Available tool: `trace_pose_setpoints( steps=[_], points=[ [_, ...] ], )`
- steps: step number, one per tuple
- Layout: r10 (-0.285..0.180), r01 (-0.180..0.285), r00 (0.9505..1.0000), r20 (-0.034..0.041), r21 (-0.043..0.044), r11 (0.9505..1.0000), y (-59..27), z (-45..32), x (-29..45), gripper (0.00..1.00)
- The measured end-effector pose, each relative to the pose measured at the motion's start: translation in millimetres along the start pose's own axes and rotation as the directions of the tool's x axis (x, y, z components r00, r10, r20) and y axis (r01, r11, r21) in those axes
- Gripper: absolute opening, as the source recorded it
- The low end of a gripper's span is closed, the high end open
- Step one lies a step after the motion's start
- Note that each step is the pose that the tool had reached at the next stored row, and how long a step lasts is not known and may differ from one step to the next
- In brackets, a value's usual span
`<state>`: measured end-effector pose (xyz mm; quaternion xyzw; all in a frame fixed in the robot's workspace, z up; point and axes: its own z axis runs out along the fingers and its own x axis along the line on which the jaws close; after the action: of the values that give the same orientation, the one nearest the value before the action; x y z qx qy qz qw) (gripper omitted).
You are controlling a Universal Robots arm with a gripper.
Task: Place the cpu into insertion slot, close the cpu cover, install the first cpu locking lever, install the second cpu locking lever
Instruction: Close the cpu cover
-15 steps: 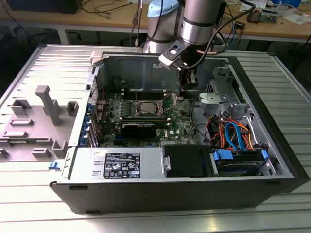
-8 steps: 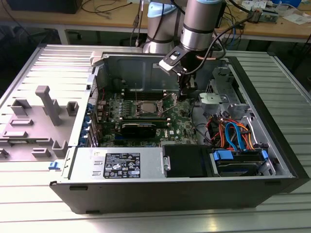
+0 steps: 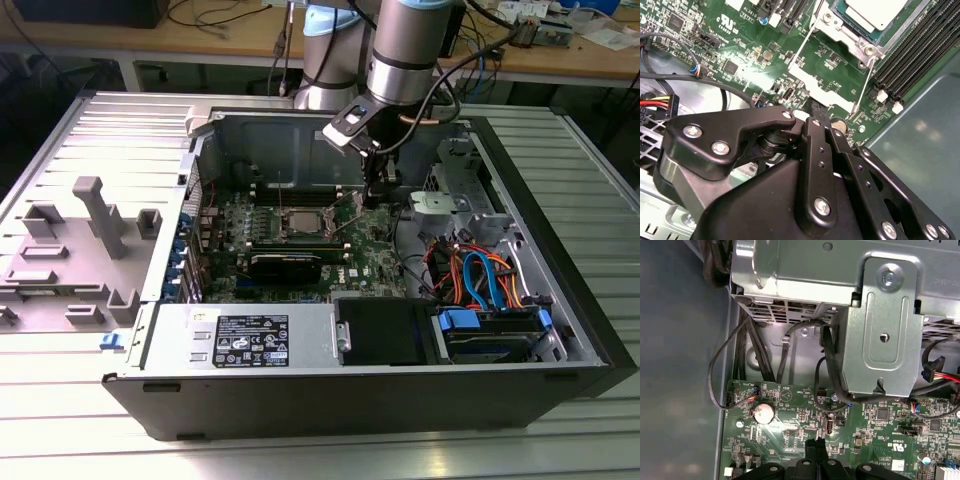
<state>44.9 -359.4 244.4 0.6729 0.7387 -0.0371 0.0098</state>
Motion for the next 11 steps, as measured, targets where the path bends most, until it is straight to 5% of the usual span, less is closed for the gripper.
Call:
trace_pose_setpoints(
  steps=[11],
  points=[
    [0.000,0.000,1.0000,0.0000,0.0000,1.0000,-3.4,0.1,0.4,0.11]
  ],
)
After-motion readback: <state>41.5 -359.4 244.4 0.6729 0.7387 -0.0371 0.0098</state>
